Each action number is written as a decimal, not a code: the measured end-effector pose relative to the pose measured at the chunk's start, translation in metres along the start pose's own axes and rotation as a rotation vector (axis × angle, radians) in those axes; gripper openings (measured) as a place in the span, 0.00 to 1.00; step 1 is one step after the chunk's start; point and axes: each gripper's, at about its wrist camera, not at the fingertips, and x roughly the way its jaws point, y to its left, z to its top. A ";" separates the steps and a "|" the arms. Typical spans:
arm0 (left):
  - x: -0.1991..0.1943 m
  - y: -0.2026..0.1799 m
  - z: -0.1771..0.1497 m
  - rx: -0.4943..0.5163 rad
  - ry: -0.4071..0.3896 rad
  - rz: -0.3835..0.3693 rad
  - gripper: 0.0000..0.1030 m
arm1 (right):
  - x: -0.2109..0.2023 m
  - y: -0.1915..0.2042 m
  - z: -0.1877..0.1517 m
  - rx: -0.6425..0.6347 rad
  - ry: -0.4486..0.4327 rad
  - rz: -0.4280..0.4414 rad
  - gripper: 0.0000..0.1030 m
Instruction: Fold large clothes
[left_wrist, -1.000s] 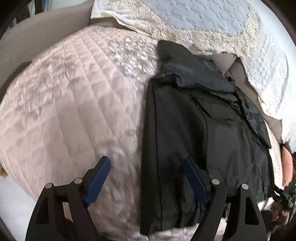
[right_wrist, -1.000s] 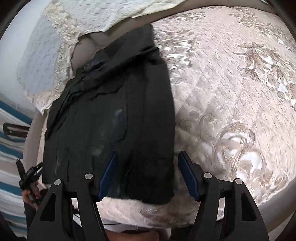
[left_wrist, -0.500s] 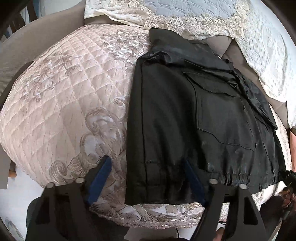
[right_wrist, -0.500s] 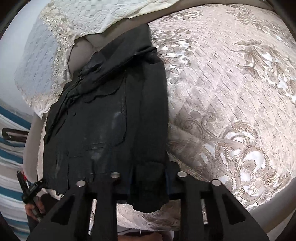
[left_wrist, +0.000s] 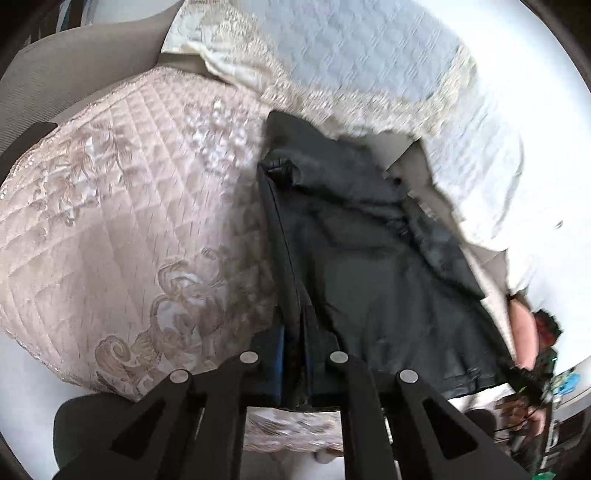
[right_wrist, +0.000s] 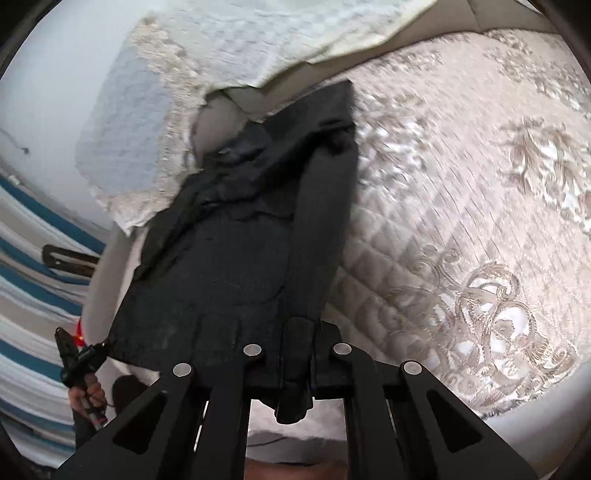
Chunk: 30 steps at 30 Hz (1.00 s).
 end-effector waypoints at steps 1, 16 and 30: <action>-0.009 -0.003 -0.002 0.010 -0.014 -0.013 0.08 | -0.004 0.005 -0.002 -0.007 -0.003 0.004 0.08; -0.022 -0.035 0.052 -0.023 -0.146 -0.186 0.08 | -0.044 0.030 0.036 0.065 -0.149 0.187 0.08; 0.142 -0.039 0.221 -0.097 -0.123 0.006 0.08 | 0.094 0.003 0.181 0.079 -0.080 -0.005 0.13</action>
